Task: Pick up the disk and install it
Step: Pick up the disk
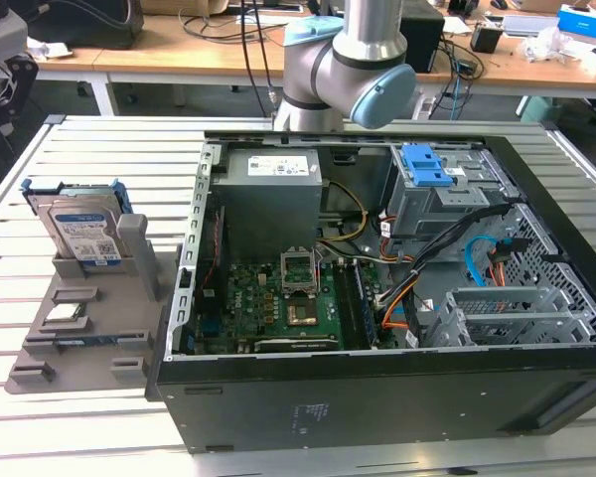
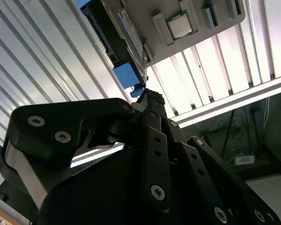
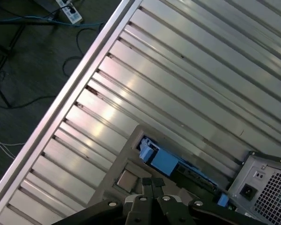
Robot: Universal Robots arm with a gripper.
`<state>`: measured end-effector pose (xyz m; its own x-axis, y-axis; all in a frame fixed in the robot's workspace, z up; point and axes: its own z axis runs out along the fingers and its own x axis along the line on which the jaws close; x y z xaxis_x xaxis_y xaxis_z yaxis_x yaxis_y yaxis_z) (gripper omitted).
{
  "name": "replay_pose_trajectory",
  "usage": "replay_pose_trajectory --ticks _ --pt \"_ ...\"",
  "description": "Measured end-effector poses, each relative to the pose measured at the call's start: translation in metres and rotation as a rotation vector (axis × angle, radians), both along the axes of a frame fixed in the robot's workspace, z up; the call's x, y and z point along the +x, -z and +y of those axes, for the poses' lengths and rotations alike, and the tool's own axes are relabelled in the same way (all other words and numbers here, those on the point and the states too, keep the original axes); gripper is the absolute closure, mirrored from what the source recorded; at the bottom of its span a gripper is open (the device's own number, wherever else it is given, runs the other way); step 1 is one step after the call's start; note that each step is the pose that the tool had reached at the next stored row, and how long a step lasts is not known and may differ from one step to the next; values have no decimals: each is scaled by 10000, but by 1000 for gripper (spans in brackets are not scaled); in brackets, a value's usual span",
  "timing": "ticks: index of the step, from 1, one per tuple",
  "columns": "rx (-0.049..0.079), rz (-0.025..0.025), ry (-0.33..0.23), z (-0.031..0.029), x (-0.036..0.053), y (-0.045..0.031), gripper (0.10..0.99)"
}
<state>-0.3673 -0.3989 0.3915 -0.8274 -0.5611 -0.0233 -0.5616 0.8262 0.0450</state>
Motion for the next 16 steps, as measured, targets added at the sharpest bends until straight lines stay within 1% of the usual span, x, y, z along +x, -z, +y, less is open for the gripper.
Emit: replay_pose_trajectory --ticks 4,6,9,13,16 --pt "0 0 -903 0 0 0 980" --pt "0 0 -1127 0 0 0 980" --pt "0 0 -1741 0 0 0 980" --pt "0 0 -2218 0 0 0 980" --pt "0 -1 -2795 0 0 0 980"
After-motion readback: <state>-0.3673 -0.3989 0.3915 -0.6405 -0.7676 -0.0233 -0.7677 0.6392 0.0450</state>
